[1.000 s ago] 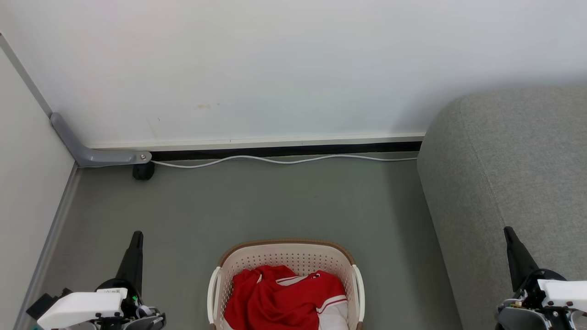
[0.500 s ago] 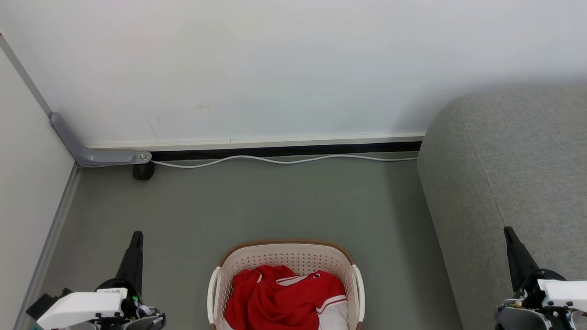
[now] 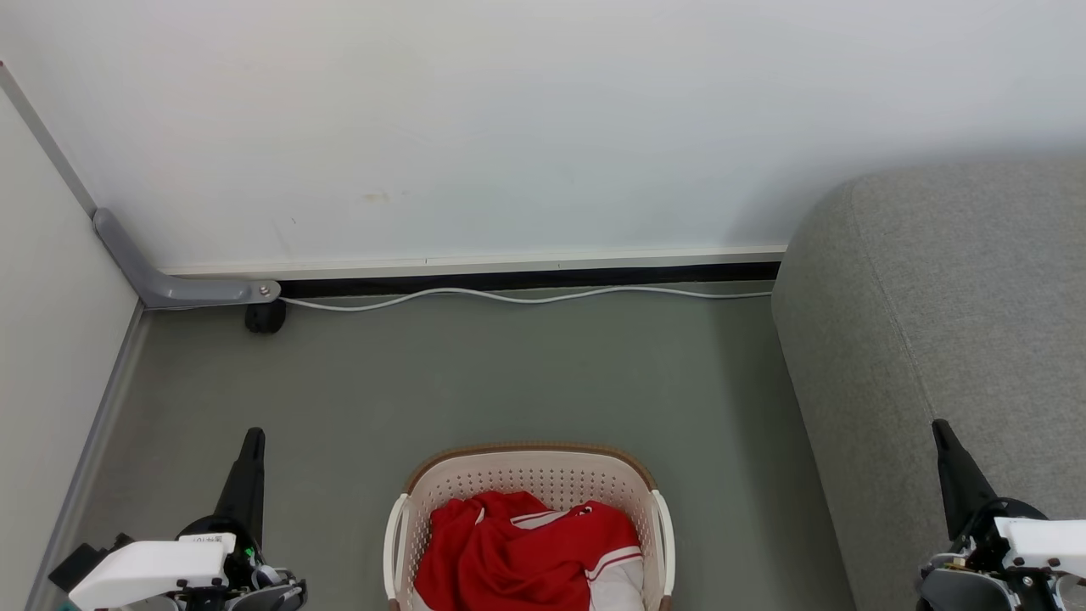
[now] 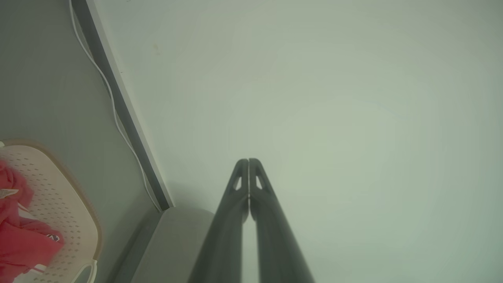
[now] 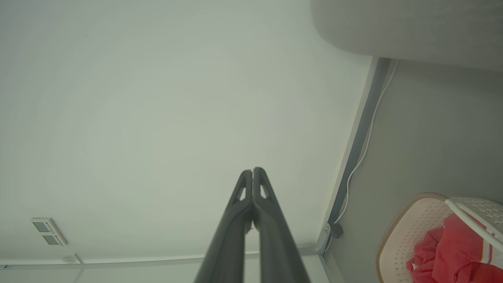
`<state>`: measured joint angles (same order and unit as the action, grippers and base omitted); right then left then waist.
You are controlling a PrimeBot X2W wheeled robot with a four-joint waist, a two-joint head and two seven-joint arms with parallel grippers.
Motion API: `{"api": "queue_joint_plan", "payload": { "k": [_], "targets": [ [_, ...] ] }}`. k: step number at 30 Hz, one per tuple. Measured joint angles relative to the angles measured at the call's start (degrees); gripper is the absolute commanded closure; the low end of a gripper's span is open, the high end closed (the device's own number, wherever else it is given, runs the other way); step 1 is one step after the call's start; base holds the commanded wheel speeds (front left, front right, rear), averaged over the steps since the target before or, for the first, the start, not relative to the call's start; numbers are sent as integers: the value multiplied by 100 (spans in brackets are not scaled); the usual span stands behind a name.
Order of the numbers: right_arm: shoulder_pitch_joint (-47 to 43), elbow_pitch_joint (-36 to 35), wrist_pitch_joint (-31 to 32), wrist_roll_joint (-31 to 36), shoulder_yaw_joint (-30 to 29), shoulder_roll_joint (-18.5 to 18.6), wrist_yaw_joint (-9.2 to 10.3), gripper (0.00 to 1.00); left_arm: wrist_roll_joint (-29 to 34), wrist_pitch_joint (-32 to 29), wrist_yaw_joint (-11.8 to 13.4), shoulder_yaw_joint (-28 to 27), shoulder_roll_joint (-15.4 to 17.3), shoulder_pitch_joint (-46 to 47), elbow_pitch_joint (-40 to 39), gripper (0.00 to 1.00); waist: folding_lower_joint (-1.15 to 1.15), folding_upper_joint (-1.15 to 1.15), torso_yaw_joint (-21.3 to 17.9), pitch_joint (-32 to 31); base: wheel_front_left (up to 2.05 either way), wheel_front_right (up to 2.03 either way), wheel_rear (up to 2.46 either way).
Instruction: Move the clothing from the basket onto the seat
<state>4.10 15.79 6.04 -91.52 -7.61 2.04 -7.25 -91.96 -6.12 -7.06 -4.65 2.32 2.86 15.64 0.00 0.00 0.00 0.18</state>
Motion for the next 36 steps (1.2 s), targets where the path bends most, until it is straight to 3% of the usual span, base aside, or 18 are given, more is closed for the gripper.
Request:
{"api": "queue_joint_plan", "payload": {
  "k": [36],
  "targets": [
    [0, 0, 0, 0, 0, 0, 0, 100, 0, 0, 0, 0, 0, 0, 0, 100, 0, 0, 0, 0, 0, 0, 0]
  ]
}}
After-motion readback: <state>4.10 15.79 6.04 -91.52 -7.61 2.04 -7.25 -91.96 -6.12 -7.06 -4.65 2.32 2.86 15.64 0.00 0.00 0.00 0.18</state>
